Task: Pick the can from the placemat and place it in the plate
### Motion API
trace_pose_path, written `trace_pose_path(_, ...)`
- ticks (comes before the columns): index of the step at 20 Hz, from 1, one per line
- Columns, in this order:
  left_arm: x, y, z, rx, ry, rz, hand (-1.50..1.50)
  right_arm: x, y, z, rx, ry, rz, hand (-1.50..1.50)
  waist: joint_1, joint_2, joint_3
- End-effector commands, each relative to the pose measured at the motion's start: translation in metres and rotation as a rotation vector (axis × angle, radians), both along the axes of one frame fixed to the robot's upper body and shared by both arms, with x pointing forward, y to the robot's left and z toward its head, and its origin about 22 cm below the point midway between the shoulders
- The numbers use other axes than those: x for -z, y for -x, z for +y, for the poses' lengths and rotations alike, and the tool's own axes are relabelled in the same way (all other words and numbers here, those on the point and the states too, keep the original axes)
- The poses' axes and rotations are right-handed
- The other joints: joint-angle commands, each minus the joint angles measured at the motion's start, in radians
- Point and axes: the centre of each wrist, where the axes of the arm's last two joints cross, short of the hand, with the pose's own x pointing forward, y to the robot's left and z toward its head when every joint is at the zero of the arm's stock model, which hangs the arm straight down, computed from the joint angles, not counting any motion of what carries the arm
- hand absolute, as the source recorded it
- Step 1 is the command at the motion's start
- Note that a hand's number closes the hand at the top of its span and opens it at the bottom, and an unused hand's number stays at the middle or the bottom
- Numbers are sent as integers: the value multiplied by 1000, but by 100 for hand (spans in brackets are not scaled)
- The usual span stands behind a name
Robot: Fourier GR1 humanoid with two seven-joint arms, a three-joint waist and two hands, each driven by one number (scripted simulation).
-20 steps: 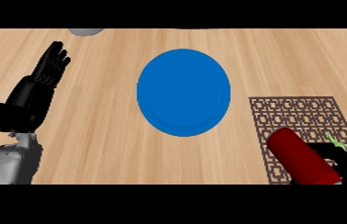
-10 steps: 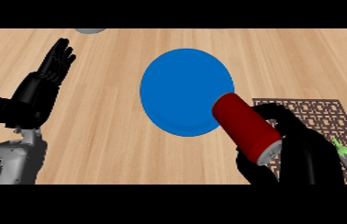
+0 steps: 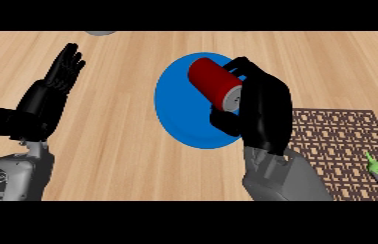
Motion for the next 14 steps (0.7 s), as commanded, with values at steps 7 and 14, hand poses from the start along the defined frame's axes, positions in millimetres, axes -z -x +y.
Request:
trace_pose_path(7,-1,-7,-1,4,12,6,0,45,-91,21,72,24,92,150,0,2,1)
trace_pose_path(14,-3,-8,8,7,-14,-1,0,68,-127,26,107,-54,148,150,17,6,1)
